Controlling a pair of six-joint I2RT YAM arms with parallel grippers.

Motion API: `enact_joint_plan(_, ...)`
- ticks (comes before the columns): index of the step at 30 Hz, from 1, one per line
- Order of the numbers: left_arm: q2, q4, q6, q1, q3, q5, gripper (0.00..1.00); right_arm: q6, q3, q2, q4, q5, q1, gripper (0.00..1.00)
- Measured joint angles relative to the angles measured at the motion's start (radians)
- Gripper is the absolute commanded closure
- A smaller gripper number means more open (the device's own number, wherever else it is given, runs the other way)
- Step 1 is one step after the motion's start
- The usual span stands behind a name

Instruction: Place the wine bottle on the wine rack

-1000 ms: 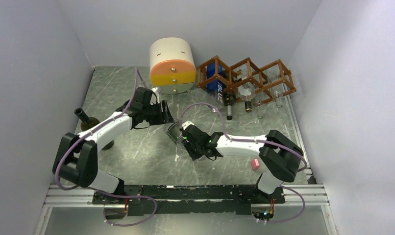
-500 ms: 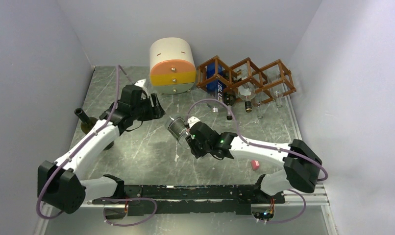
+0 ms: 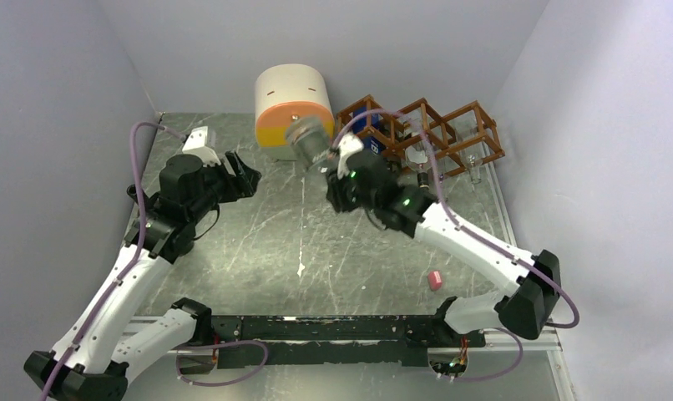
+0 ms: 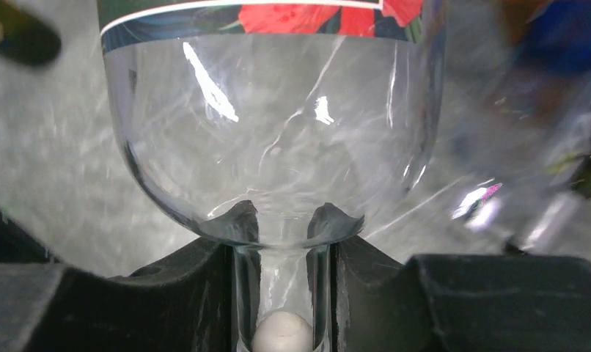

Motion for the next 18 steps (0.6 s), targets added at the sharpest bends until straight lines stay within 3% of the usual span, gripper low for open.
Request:
enact_joint_plan(11,-0.053,-0.006,0.007,0.0,-0.021,0.002,0.27,-0.026,0.309,0.066,-0.064,-0.059,-0.538,1.0)
enact_joint_plan(18,-0.053,-0.01,0.008,0.0,-0.051,0.014,0.27,-0.06,0.348,0.115,-0.161,-0.035,-0.737,1.0)
